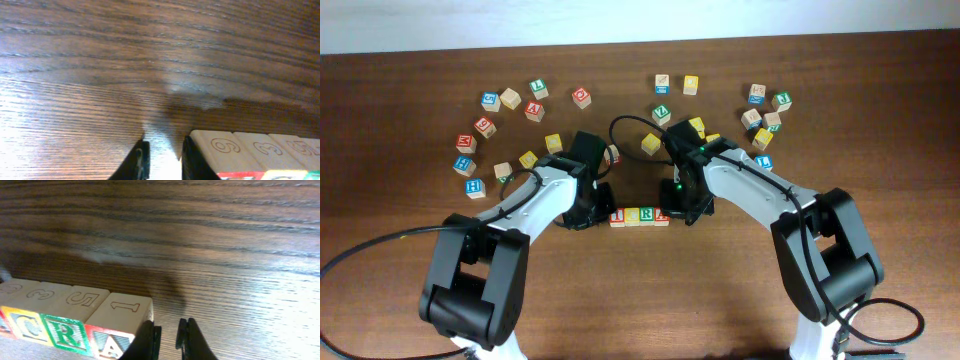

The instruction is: Spell out ICRA

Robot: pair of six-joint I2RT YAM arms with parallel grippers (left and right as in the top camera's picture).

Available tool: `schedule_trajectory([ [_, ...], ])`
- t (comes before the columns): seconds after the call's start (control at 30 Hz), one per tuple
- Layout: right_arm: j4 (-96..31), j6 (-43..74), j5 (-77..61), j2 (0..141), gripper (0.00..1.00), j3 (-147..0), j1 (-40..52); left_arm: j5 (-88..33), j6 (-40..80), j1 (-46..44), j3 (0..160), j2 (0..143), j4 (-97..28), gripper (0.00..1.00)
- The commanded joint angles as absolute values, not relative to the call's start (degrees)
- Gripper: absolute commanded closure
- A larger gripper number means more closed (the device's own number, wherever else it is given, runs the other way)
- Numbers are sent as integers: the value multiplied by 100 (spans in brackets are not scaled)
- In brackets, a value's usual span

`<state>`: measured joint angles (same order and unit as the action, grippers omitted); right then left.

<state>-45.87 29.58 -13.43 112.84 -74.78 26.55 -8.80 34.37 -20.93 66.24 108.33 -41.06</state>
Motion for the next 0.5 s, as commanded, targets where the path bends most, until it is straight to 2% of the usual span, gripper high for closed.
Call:
schedule_trajectory([
  [0.0, -4560, 2934, -1439, 11373, 89, -7557, 2628, -834, 3312, -2132, 6681, 10916, -4165, 82],
  [0.17, -4709, 2884, -1437, 11373, 83, -7609, 2447, -742, 3312, -2108, 6681, 10916, -4226, 79],
  [0.23, -4845, 2744, -1437, 11373, 70, -7719, 2362, -727, 3312, -2062, 6681, 10916, -4226, 76],
  [0.37, -5137, 2722, -1437, 11373, 70, -7935, 2274, -698, 3295, -1863, 6685, 10916, -4226, 75],
  [0.47, -5210, 2722, -1433, 11373, 76, -7937, 2274, -620, 3177, -1712, 6713, 10916, -4233, 76],
])
